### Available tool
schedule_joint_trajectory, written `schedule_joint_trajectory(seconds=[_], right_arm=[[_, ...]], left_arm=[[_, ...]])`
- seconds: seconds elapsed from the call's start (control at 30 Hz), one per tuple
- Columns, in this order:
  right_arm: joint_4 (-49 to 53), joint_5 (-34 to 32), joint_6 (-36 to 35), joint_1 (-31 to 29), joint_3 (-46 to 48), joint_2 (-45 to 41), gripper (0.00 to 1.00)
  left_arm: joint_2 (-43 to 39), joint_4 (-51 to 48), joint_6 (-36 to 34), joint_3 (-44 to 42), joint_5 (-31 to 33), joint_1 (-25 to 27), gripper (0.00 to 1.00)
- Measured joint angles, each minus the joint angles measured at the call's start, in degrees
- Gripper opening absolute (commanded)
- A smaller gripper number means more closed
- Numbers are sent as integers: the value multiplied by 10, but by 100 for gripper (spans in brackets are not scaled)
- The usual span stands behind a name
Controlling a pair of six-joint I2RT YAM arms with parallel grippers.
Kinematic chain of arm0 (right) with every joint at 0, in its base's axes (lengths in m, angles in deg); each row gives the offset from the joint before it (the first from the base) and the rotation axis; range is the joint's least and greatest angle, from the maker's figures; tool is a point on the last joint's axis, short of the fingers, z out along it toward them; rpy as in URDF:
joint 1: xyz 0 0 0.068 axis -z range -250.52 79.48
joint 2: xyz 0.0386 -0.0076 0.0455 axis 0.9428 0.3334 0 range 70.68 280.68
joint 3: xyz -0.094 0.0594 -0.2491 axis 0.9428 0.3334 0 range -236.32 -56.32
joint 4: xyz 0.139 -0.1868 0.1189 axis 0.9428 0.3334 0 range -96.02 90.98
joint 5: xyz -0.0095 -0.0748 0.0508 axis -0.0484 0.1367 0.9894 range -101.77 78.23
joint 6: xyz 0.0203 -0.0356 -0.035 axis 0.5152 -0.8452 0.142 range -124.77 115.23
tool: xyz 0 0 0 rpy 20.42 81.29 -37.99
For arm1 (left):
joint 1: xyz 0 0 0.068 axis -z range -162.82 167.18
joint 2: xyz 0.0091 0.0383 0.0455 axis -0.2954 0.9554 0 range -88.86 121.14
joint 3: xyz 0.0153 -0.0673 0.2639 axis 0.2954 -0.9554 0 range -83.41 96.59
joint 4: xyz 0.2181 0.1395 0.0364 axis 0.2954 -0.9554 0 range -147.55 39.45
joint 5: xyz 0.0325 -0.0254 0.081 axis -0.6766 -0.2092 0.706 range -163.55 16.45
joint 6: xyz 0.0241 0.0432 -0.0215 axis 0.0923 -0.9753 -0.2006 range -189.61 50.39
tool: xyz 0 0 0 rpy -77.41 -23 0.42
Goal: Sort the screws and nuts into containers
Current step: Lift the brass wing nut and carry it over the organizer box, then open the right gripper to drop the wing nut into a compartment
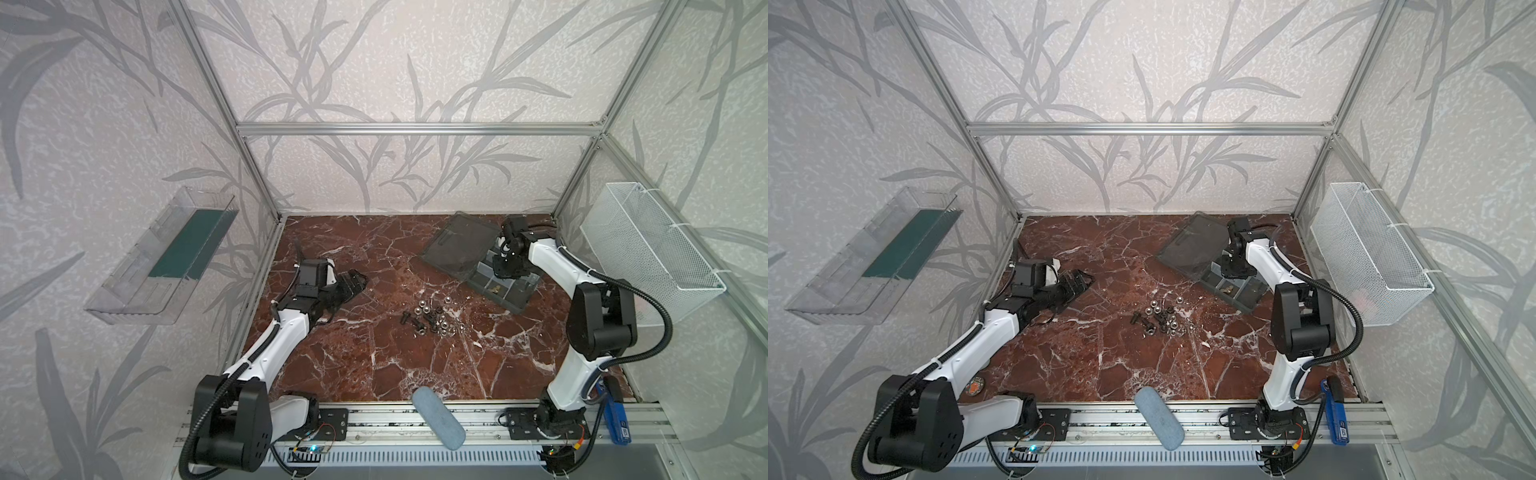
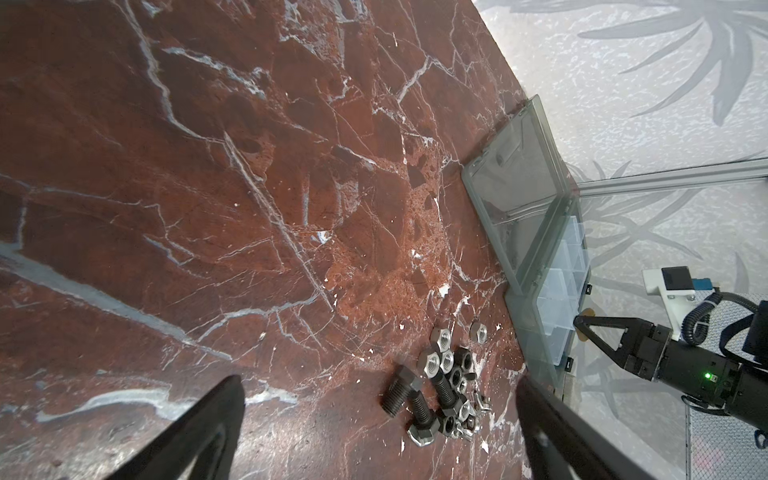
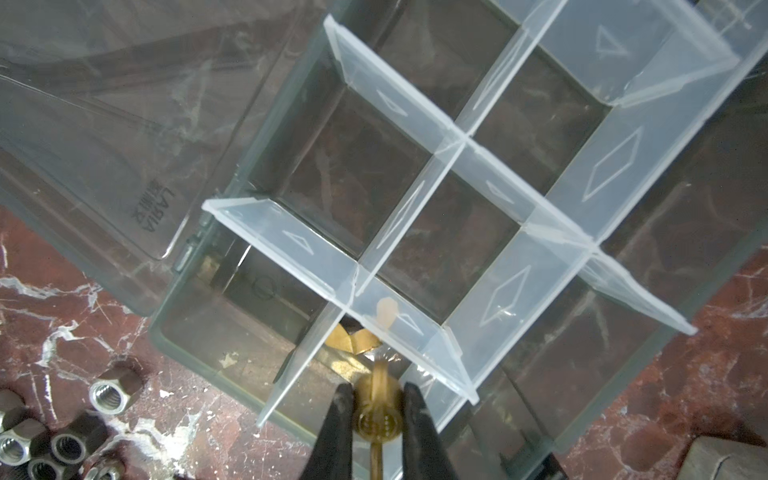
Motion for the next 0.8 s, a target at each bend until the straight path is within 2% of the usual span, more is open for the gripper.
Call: schedule_joint_trajectory(seconds=[0.27,0.4,0.57,0.67,0.8], right_arm=[[-6,2,2,0,32,0,0],[-9,6,2,0,33,0,15],[-10,11,2,0,33,0,42],[-8,11,0,0,30,0,50],[-5,17,-3,0,25,-5,53]], left_arm=[[0,2,1,0,0,0,99],[0,2,5,0,0,0,99],[0,1,5,0,-1,0,99],[0,-1,5,0,0,0,99],[0,-2,5,0,0,0,100]])
